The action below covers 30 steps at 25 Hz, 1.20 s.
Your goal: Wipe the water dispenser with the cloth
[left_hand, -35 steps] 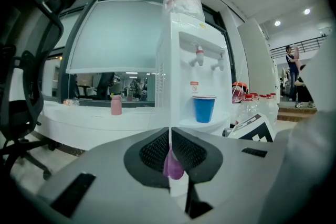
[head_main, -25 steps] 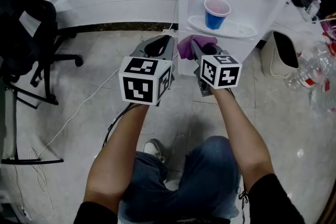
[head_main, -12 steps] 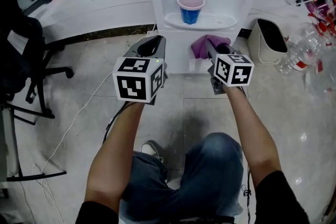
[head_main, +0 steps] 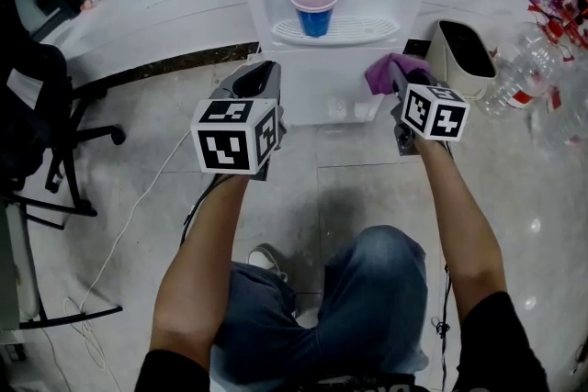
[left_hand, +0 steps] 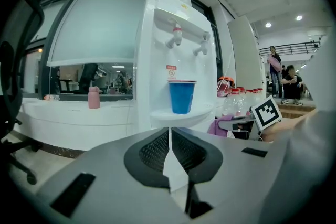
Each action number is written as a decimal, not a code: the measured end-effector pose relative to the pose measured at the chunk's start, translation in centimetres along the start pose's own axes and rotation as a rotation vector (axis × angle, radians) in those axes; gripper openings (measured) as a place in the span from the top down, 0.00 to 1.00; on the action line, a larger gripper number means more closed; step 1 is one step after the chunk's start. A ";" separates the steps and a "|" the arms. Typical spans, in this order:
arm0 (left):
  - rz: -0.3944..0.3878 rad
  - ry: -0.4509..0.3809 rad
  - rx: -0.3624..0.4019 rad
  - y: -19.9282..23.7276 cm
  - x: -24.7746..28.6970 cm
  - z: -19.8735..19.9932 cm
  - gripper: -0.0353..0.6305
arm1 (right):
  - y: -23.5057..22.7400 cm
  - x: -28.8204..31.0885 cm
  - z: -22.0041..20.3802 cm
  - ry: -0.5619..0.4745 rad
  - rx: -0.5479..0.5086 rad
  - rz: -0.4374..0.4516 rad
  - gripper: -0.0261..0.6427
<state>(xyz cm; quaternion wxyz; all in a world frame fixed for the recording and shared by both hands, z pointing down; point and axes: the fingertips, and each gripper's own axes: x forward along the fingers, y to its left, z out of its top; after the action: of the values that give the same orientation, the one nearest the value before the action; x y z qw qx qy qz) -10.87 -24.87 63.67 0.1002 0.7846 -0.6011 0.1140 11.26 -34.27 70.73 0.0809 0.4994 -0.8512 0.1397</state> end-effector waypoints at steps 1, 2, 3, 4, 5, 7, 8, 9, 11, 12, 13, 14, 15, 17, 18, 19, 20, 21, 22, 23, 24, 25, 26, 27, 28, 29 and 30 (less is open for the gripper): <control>0.002 0.001 0.000 0.0 0.0 0.0 0.89 | 0.3 -0.1 0.2 -0.005 -0.004 0.008 0.89; 0.004 0.002 -0.001 0.0 0.1 -0.1 0.89 | 0.7 -0.3 0.3 -0.012 -0.010 0.022 0.89; 0.006 0.003 -0.003 0.0 0.1 -0.1 0.89 | 1.3 -0.6 0.5 -0.021 -0.019 0.040 0.89; 0.009 0.002 -0.005 0.0 0.1 -0.1 0.89 | 2.2 -0.8 0.7 -0.030 -0.031 0.061 0.89; 0.012 0.001 -0.006 0.1 0.1 -0.1 0.89 | 3.1 -1.0 0.8 -0.037 -0.045 0.085 0.89; 0.020 -0.001 -0.010 0.4 0.1 -0.2 0.89 | 5.4 -1.1 1.0 -0.051 -0.065 0.134 0.89; 0.023 -0.001 -0.010 0.6 0.1 -0.2 0.89 | 6.6 -1.1 1.0 -0.057 -0.068 0.158 0.89; 0.026 0.000 -0.009 0.6 0.1 -0.3 0.89 | 7.8 -0.9 0.9 -0.062 -0.068 0.183 0.89; 0.030 -0.001 -0.004 0.7 0.1 -0.4 0.89 | 10.3 -0.1 0.5 -0.064 -0.067 0.231 0.89; 0.033 -0.002 -0.001 0.8 0.0 -0.5 0.89 | 11.6 0.3 0.2 -0.060 -0.064 0.253 0.89; 0.036 -0.004 -0.002 0.9 -0.1 -0.5 0.89 | 12.8 0.8 -0.3 -0.053 -0.059 0.273 0.89; 0.040 -0.006 -0.004 1.1 -0.2 -0.6 0.89 | 14.0 1.3 -0.9 -0.045 -0.052 0.292 0.89; 0.044 -0.008 -0.006 1.3 -0.4 -0.7 0.89 | 15.1 1.9 -1.5 -0.036 -0.043 0.308 0.89; 0.053 -0.016 -0.009 1.7 -0.7 -0.7 0.89 | 17.0 3.0 -2.8 -0.013 -0.030 0.337 0.89; 0.056 -0.023 -0.008 1.8 -0.8 -0.6 0.89 | 17.9 3.6 -3.5 -0.001 -0.027 0.350 0.89; 0.060 -0.030 -0.008 2.0 -1.0 -0.5 0.89 | 18.6 4.2 -4.2 0.011 -0.023 0.360 0.89; 0.061 -0.034 -0.006 2.1 -1.1 -0.5 0.89 | 19.2 4.8 -4.9 0.023 -0.017 0.368 0.89; 0.063 -0.035 -0.004 2.3 -1.3 -0.5 0.89 | 19.8 5.3 -5.6 0.037 -0.008 0.373 0.89; 0.065 -0.034 -0.004 2.5 -1.4 -0.6 0.89 | 20.4 5.9 -6.3 0.050 0.004 0.378 0.89; 0.068 -0.032 -0.006 2.8 -1.5 -0.7 0.89 | 20.8 6.5 -7.0 0.063 0.018 0.380 0.89; 0.072 -0.030 -0.010 3.0 -1.6 -0.9 0.89 | 21.2 7.1 -7.6 0.077 0.032 0.382 0.89; 0.076 -0.028 -0.013 3.3 -1.6 -1.0 0.89 | 21.6 7.8 -8.3 0.090 0.047 0.383 0.89; 0.078 -0.026 -0.012 3.5 -1.6 -1.0 0.89 | 21.9 8.4 -8.9 0.102 0.061 0.383 0.89; 0.078 -0.023 -0.006 3.6 -1.7 -1.1 0.89 | 22.3 9.0 -9.6 0.115 0.076 0.383 0.89; 0.078 -0.021 0.006 3.8 -1.7 -1.0 0.89 | 22.5 9.6 -10.2 0.127 0.092 0.382 0.89; 0.076 -0.020 0.017 3.9 -1.8 -1.0 0.89 | 22.7 10.2 -10.8 0.139 0.108 0.380 0.89; 0.075 -0.019 0.022 4.0 -1.8 -1.1 0.89 | 22.9 10.7 -11.4 0.149 0.124 0.378 0.89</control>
<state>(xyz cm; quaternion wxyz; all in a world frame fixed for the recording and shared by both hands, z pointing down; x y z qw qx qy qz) -15.25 -23.91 64.22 0.0814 0.7636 -0.6297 0.1170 -13.92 -28.91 80.88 0.0853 0.3233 -0.9111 0.2411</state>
